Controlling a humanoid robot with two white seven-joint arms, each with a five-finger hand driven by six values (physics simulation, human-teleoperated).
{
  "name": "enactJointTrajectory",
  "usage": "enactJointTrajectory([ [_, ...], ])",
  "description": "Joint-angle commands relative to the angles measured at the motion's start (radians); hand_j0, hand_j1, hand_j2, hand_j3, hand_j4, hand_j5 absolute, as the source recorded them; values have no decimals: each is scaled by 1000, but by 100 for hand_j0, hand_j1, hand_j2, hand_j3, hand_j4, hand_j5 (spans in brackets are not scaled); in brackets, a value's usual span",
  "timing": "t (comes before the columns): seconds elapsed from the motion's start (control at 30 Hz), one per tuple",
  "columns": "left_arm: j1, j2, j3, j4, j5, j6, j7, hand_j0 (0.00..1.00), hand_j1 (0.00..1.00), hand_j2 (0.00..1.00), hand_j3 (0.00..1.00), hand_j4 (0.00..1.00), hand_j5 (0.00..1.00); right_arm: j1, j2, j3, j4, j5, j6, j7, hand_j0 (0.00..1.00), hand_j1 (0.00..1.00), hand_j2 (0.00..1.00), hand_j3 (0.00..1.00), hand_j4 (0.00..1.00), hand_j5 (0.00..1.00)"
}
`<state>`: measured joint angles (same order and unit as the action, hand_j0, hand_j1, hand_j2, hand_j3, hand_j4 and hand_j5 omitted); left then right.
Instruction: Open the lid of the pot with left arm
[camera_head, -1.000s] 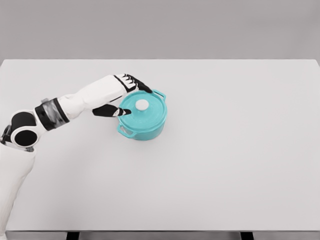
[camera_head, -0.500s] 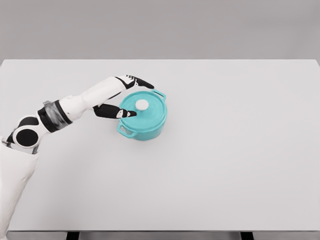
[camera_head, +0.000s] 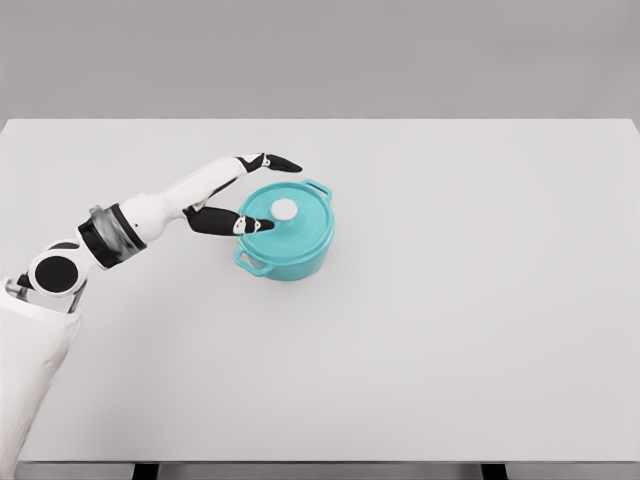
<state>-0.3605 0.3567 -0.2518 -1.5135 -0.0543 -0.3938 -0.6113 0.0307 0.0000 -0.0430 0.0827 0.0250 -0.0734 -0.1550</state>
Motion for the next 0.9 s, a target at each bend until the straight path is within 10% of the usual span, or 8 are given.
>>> enactJointTrajectory([
  [0.0, 0, -2, 0, -1, 14, 4, 0, 74, 74, 74, 74, 74, 74, 0, 0, 0, 0, 0, 0, 0, 100, 100, 100, 100, 100, 100],
  [0.87, 14, -70, 2, 73, 5, -10, 0, 75, 75, 75, 75, 75, 75, 0, 0, 0, 0, 0, 0, 0, 100, 100, 100, 100, 100, 100],
])
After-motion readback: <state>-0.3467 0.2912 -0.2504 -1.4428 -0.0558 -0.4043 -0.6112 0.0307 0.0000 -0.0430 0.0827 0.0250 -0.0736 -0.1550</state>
